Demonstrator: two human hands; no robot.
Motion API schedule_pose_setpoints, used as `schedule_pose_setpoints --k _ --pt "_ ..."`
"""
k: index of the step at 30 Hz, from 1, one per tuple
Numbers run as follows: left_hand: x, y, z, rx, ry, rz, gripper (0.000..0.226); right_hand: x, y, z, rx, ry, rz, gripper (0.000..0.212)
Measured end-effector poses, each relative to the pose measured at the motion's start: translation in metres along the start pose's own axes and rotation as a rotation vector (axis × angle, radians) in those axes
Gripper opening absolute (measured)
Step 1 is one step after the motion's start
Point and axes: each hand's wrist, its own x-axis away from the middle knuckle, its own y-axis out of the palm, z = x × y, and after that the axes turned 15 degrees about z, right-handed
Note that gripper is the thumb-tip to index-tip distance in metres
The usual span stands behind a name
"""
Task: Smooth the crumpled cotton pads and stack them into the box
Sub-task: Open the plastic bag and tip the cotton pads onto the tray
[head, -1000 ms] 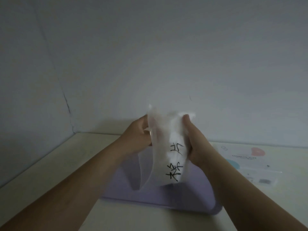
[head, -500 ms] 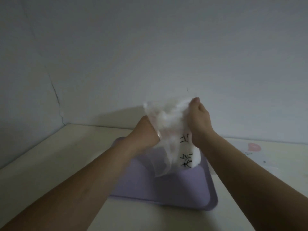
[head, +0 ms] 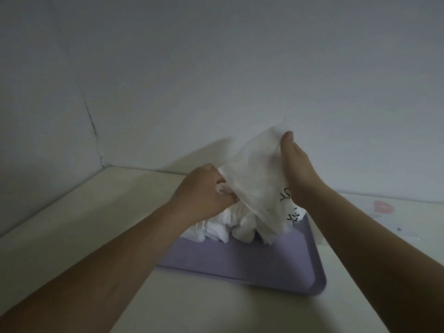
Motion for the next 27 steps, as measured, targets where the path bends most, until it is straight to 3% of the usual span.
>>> schedule_pose_setpoints --k 4,8,11,16,19,21,23,25,27 --pt "0.006 0.006 0.033 0.134 -0.168 -0.049 0.047 0.012 -0.011 0.017 0.222 0.094 -0.239 0.086" --pt "0.009 0.018 0.035 -0.125 -0.284 -0.217 0.066 0.013 -0.021 0.043 0.547 -0.044 -0.255 0.041" --pt "0.017 0.030 0.035 0.131 -0.366 -0.394 0.068 0.013 -0.017 0.041 0.479 -0.022 -0.120 0.041" --pt "0.017 0.053 0.041 0.065 -0.199 -0.215 0.027 0.008 -0.009 0.029 0.266 -0.040 0.126 0.031" --pt "0.013 0.038 0.025 -0.087 -0.122 -0.135 0.036 0.002 -0.015 0.019 0.145 -0.057 0.257 0.032" --pt "0.016 0.026 0.009 -0.171 -0.123 -0.256 0.039 -0.001 -0.020 0.011 0.069 -0.043 0.296 0.034" --pt "0.021 0.018 0.003 -0.135 -0.157 -0.330 0.068 -0.001 -0.021 0.008 0.028 -0.034 0.289 0.032" --pt "0.021 0.014 0.010 -0.092 -0.067 -0.161 0.076 0.002 -0.020 0.009 0.022 -0.033 0.267 0.031" --pt "0.020 0.015 0.025 0.072 0.051 0.039 0.049 0.008 -0.020 0.010 0.019 -0.008 0.225 0.035"
